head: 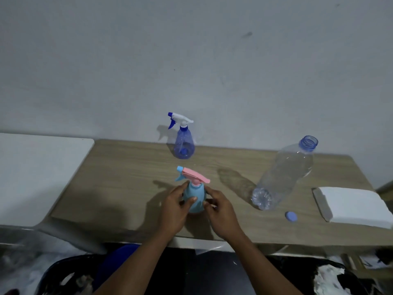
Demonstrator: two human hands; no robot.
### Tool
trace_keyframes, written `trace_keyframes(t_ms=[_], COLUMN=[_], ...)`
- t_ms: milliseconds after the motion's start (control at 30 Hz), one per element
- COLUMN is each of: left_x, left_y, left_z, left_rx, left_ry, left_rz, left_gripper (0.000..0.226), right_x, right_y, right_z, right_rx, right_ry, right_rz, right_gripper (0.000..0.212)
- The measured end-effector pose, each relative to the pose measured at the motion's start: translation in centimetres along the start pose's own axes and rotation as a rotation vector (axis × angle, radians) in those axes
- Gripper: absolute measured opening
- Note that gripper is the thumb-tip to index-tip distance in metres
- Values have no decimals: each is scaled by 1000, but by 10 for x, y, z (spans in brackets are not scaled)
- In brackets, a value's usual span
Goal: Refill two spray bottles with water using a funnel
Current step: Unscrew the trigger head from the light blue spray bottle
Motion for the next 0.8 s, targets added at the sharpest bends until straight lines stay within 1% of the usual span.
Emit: trace_keyframes(t_ms=[67,167,367,433,467,533,600,700,800], left_x=[7,12,15,15,13,9,4,7,12], left_y=[11,21,28,28,28,24,21,19,18], left_z=[1,0,1,0,0,-2,-5,-7,-6], left_rx=[9,21,23,20,17,10,27,44,37], left_ry=[-10,-13,-27,-54,-61,-74,-102,-134,-147], left_rz=[25,45,68,48,34,12,13,27,36], left_gripper=[54,47,47,47,50,56,51,51,53], right_x=[-4,-6,-7,-7,-6,-3,7,24,26], right_y=[11,23,30,31,30,25,16,2,-6], right_z=[-5,-8,-10,-10,-10,-6,-4,-10,-14], right_rx=[4,4,17,21,7,-73,-145,-189,-216], right_ry=[0,13,25,24,18,-5,-8,-24,8], right_rz=[-45,-62,-62,-63,-72,-87,-77,-33,-47], right_gripper=[46,46,50,50,49,44,39,37,33])
Point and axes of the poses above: each hand's wrist, its own y-axis away from the middle knuckle, its own z-axis out of the back of the hand, x = y × z, the point moved 7 cm from there along -y, towards the middle knuckle, and after that the axes turned 11 degrees about z, right-handed, at the moved point
